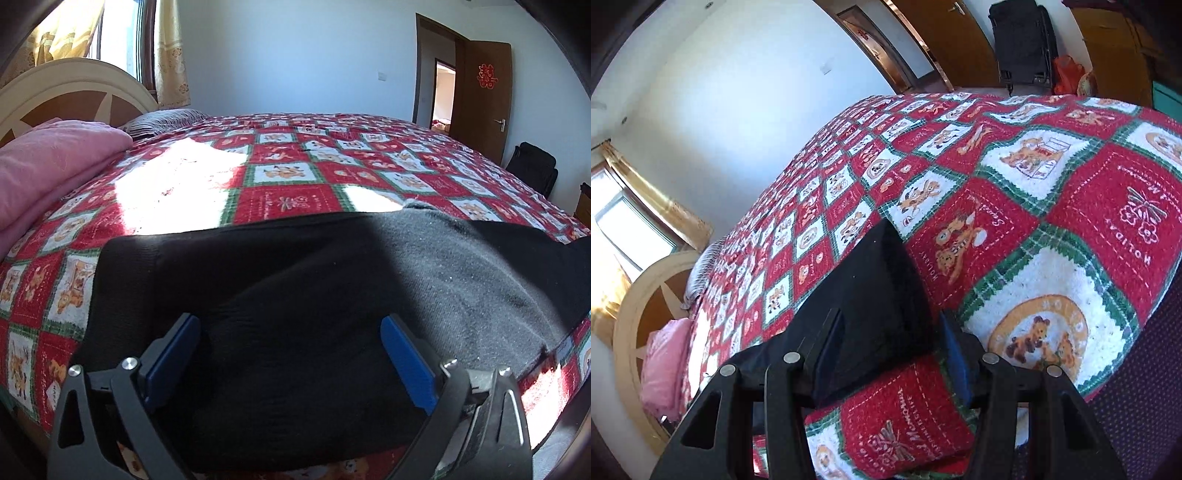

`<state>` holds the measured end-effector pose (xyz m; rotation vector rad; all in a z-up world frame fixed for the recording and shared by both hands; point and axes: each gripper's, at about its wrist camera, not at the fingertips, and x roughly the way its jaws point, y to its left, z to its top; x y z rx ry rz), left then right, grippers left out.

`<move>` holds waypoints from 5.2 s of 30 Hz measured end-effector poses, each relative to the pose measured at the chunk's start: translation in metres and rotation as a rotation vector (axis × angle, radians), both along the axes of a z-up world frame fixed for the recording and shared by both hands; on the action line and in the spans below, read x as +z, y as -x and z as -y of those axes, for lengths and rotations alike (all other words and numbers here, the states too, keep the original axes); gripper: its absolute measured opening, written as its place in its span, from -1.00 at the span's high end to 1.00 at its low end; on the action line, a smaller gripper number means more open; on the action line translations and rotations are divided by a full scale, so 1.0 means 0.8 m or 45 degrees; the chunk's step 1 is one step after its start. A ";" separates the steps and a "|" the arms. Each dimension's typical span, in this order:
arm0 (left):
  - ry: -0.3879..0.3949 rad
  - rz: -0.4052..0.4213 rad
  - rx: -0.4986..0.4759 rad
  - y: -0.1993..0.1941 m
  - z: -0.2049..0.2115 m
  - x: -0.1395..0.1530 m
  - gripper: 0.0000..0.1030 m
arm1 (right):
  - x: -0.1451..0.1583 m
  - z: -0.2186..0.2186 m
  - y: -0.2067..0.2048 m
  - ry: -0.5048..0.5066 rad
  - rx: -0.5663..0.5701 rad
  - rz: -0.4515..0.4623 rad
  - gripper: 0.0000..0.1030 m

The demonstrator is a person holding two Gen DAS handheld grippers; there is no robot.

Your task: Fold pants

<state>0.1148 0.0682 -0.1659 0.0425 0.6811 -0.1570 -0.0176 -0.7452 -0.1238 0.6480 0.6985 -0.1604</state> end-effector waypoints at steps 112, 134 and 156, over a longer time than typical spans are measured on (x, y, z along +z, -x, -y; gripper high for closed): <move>0.306 -0.225 -0.573 -0.016 0.238 0.033 0.79 | -0.057 -0.320 -0.075 0.374 0.900 0.019 -0.06; 0.338 -0.232 -0.535 -0.016 0.220 0.017 0.62 | -0.029 -0.307 -0.122 0.317 0.786 0.124 -0.25; 0.116 -0.049 -0.009 -0.001 -0.018 0.039 -0.35 | -0.068 -0.508 -0.089 0.422 1.292 -0.005 -0.27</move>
